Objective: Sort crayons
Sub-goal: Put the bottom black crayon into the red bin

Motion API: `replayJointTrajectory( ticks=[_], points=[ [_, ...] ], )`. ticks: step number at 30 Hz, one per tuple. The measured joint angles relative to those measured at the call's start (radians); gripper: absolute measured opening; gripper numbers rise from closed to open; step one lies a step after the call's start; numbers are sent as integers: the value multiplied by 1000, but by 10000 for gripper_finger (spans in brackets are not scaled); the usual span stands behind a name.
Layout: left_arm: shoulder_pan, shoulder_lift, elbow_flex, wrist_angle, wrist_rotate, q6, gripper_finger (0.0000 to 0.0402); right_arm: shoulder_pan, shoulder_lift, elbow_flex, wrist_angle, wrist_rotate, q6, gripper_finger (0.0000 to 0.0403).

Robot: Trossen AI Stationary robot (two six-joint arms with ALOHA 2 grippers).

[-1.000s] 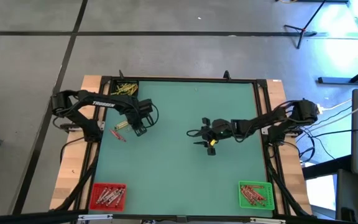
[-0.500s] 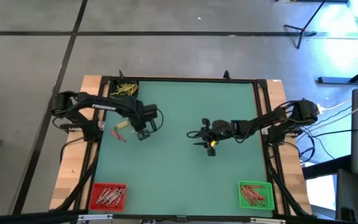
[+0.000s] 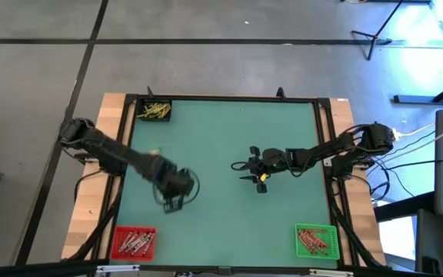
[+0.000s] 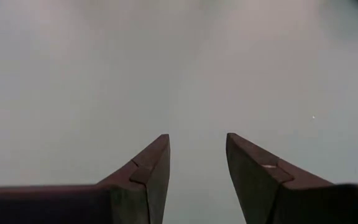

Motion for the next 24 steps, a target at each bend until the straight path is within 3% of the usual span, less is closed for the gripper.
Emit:
replayJointTrajectory(
  ticks=[12, 18, 24],
  points=[
    [-414, 0, 0, -13, 145, -653, 11, 0, 0, 0, 0, 0, 1, 154],
    [-526, 21, 0, 46, 21, -845, 12, 0, 0, 0, 2, 0, 1, 154],
    [-573, 61, 1, 165, 1, -870, 12, 0, 0, 0, 5, 0, 1, 154]
  ],
)
